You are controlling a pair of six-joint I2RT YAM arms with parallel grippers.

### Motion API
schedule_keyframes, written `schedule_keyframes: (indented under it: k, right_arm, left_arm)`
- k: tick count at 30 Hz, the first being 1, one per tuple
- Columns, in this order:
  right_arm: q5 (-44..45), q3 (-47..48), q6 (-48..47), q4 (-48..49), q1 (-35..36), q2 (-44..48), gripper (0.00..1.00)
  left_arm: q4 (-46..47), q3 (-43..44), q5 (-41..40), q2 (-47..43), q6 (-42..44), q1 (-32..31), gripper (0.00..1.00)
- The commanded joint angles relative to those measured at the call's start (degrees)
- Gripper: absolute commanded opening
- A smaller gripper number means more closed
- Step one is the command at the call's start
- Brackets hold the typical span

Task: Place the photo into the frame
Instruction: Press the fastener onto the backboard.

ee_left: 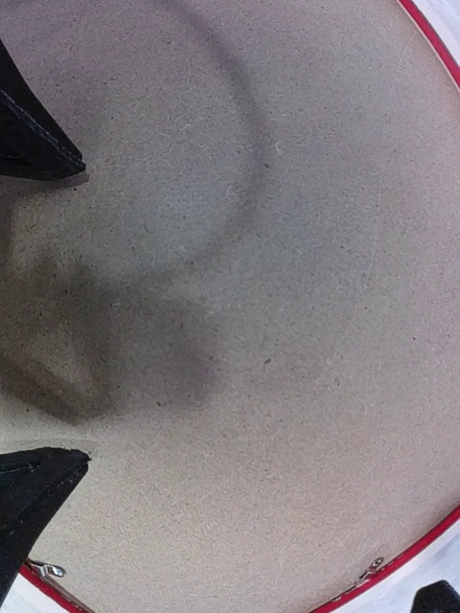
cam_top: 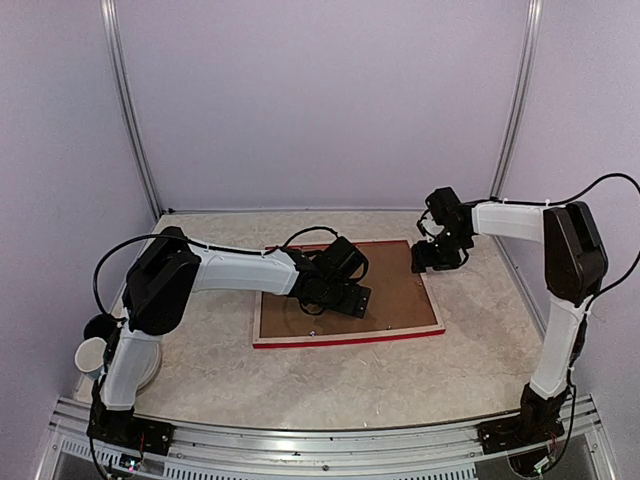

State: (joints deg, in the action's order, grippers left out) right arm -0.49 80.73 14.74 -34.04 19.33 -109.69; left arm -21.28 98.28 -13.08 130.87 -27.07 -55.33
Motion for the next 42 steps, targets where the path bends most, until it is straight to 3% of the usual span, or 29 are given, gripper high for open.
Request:
schedule_keyframes:
  k: [1,13,22,31,42]
  right_arm:
    - [0.0,0.7,-3.8,-4.7,-0.2,-3.3,0.66]
    - [5.1,2.7,-3.9,-6.3,-0.6,-6.1,0.57]
    - [2.9,2.5,-3.6,-5.8,-1.0,-1.5,0.57]
    - [7.3,0.6,-2.7,-6.0,-1.0,-5.2,0.56]
    - [6.8,-0.2,-2.7,-5.4,-0.9,-7.9,0.56]
  left_arm:
    - [-3.5,-1.2,1.3,-1.0,2.0,0.2,0.96]
    - [-3.6,-2.0,2.5,-0.4,2.6,0.5,0.96]
    - [-3.4,-2.4,2.5,-0.7,2.4,0.6,0.96]
    - [-3.1,-2.8,2.7,-0.7,2.0,0.4,0.96]
    - [-3.1,-2.9,2.8,-0.9,2.0,0.4,0.96]
